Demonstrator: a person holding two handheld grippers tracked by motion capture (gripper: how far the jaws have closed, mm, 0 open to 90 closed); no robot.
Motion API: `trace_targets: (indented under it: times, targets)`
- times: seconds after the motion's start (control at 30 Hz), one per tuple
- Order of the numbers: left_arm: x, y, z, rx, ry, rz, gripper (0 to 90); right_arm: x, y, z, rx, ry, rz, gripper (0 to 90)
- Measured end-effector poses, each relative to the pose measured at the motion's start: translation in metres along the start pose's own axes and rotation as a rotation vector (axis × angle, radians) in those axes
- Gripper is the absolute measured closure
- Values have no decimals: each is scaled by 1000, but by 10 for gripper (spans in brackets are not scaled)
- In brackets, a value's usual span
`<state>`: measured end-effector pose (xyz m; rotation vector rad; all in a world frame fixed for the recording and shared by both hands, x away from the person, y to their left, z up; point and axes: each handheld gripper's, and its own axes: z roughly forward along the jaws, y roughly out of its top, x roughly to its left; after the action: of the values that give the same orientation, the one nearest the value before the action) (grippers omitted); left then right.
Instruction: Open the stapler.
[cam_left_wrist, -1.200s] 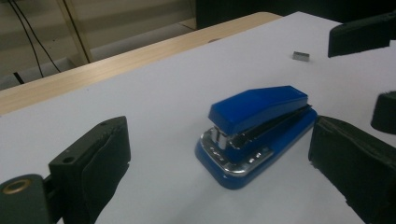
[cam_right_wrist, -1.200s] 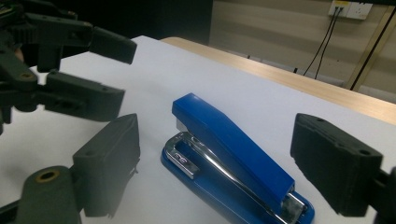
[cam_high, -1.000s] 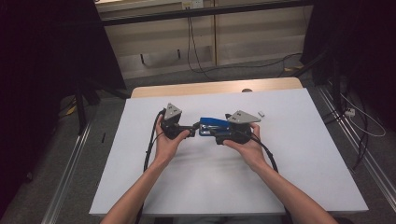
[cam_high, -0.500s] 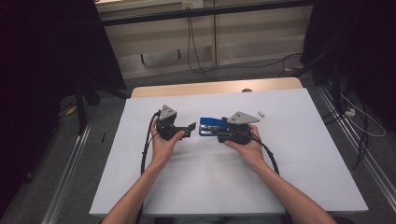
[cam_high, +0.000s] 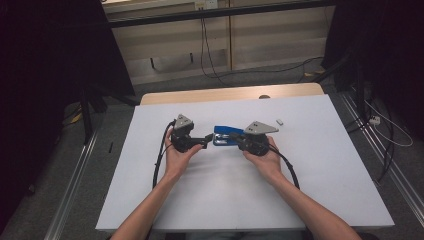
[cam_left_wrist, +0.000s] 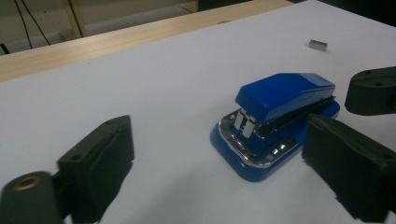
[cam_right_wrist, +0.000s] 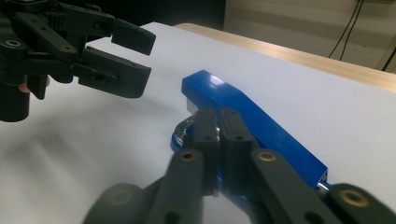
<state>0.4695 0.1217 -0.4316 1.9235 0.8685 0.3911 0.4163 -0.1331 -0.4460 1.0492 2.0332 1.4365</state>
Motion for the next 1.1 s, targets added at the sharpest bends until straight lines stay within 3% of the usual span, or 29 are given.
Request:
trace_targets:
  times: [0.13,0.43,0.63,0.8,0.93,1.1]
  targets:
    - [-2,0,0,9,-3,15,186,0,0,0,9,6,-10,900]
    - [-3,0,0,37,-39,29,549,1,-1,1,22,10,-18,900]
    - [-5,-1,1,41,-62,45,697,0,-1,2,34,-2,-19,900]
    - [-8,-1,1,48,-86,69,882,-2,-1,1,43,-6,-13,900]
    - [-10,0,1,51,-83,83,900,1,-1,3,53,3,-21,900]
    - [-8,0,5,64,-86,64,900,4,1,12,84,16,-27,900]
